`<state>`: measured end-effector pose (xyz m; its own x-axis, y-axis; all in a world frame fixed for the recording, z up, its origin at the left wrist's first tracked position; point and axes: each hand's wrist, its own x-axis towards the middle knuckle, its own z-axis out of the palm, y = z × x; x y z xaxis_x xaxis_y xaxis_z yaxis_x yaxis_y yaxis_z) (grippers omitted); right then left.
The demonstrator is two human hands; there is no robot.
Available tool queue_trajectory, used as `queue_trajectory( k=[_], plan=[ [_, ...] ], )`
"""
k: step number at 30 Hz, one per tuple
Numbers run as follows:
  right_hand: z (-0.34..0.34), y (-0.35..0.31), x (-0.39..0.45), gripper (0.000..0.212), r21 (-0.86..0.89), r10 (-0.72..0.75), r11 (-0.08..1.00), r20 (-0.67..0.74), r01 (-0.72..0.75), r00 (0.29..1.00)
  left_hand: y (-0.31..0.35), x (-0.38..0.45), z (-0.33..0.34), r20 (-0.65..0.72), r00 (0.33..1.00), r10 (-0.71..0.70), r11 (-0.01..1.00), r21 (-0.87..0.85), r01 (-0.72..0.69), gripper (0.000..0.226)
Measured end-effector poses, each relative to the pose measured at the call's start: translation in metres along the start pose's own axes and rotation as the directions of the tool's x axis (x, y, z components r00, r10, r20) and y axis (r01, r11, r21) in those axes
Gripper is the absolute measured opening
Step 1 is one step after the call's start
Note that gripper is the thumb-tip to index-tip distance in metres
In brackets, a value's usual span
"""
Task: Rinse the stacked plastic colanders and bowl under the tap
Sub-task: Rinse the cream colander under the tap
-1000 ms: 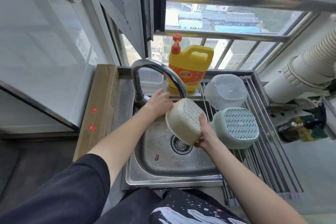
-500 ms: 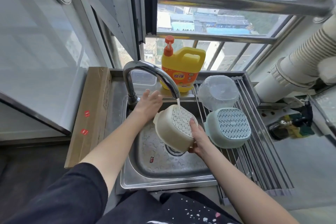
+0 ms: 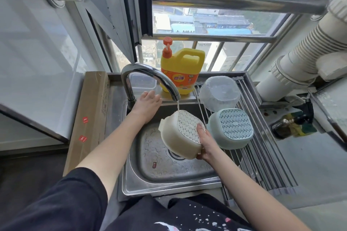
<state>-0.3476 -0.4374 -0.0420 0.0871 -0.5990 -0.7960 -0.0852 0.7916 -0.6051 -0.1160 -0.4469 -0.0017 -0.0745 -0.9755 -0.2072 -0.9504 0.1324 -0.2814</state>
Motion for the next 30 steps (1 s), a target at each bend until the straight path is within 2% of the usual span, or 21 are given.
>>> queue_trajectory(
  k=[4,6,7,8,10,12,14,16,17,19,23,27,30],
  plan=[
    [-0.006,-0.003,-0.008,0.054,0.011,-0.039,0.999,0.001,0.039,0.999,0.003,-0.003,-0.002,0.034,0.999,-0.003,1.000,0.018,0.003,0.041],
    [-0.008,-0.004,-0.012,0.054,0.033,-0.084,0.996,0.011,0.084,0.996,0.006,-0.003,-0.004,0.058,0.998,-0.022,0.996,-0.080,0.027,0.037],
    [-0.009,-0.004,-0.015,0.055,0.034,-0.110,0.993,0.013,0.109,0.994,0.009,-0.003,-0.005,0.056,0.997,-0.044,0.980,-0.192,0.054,0.035],
    [-0.009,-0.004,-0.018,0.061,0.026,-0.137,0.990,0.013,0.136,0.991,0.012,-0.003,-0.007,0.044,0.996,-0.081,0.937,-0.336,0.091,0.034],
    [-0.010,-0.002,-0.021,0.085,-0.035,-0.191,0.981,-0.003,0.191,0.982,0.018,-0.008,-0.014,0.011,0.983,-0.185,0.788,-0.596,0.155,0.039],
    [-0.012,0.000,-0.022,0.097,-0.087,-0.257,0.963,-0.025,0.254,0.966,0.025,-0.018,-0.021,0.041,0.974,-0.221,0.675,-0.715,0.183,0.047],
    [-0.012,-0.001,-0.029,0.076,-0.143,-0.327,0.936,-0.023,0.320,0.945,0.035,-0.029,-0.022,0.171,0.980,-0.098,0.613,-0.766,0.195,0.067],
    [-0.012,-0.003,-0.036,0.054,-0.235,-0.399,0.891,0.000,0.388,0.917,0.045,-0.044,-0.025,0.314,0.944,0.106,0.460,-0.857,0.233,0.092],
    [-0.014,-0.006,-0.038,0.049,-0.297,-0.438,0.857,0.014,0.422,0.899,0.047,-0.051,-0.025,0.341,0.920,0.193,0.366,-0.895,0.255,0.100],
    [-0.019,-0.011,-0.045,0.047,-0.397,-0.508,0.782,0.038,0.480,0.860,0.051,-0.066,-0.029,0.310,0.912,0.270,0.231,-0.940,0.252,0.111],
    [-0.031,-0.024,-0.056,0.049,-0.374,-0.567,0.739,0.102,0.560,0.817,0.060,-0.087,-0.034,0.160,0.965,0.209,0.209,-0.971,0.116,0.137],
    [-0.041,-0.035,-0.071,0.054,-0.283,-0.604,0.724,0.182,0.629,0.776,0.072,-0.105,-0.044,-0.012,0.999,0.033,0.117,-0.993,-0.016,0.128],
    [-0.048,-0.034,-0.089,0.044,-0.233,-0.685,0.650,0.232,0.723,0.691,0.081,-0.124,-0.055,-0.091,0.987,-0.132,0.156,-0.985,-0.070,0.133]
  ],
)
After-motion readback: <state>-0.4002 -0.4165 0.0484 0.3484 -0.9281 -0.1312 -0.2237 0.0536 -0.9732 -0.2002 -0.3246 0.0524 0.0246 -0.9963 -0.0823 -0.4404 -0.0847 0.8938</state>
